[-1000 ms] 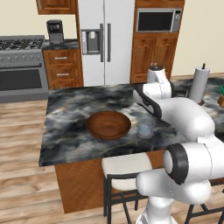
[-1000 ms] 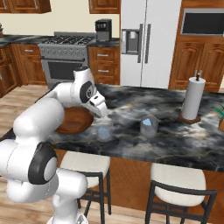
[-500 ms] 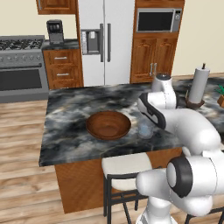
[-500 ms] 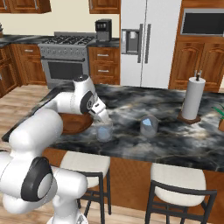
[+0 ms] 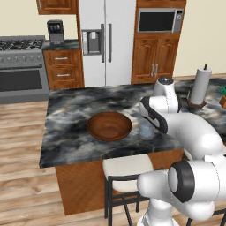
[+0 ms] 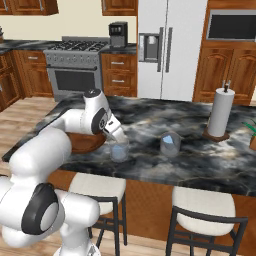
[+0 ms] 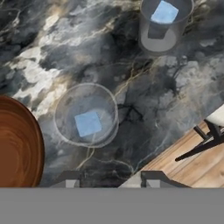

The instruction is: There are four ice cubes in the ice bowl. Place two ice cubes in each glass of water.

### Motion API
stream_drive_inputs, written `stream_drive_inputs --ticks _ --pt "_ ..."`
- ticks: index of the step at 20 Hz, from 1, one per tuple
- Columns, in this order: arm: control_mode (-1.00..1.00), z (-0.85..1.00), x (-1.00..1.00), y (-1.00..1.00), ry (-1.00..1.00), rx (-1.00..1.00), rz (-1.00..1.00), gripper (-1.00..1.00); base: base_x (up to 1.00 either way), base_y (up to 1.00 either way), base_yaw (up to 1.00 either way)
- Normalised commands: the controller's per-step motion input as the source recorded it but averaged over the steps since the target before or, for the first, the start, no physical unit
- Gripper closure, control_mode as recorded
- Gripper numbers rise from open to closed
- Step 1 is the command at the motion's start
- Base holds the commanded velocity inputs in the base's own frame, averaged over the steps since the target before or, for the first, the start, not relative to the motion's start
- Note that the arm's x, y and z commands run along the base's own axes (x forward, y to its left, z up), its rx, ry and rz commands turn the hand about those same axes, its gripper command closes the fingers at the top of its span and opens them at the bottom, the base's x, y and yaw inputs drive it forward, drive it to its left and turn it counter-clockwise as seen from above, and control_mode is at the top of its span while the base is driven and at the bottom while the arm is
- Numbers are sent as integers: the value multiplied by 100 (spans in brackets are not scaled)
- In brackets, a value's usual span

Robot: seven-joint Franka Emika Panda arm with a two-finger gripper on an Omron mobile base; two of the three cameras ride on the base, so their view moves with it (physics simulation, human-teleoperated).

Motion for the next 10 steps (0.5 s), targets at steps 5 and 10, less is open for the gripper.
stream_drive_inputs --ticks 5,10 --pt "-100 0 13 0 5 -1 0 100 0 0 0" --pt "-100 -1 27 0 7 -1 0 100 0 0 0"
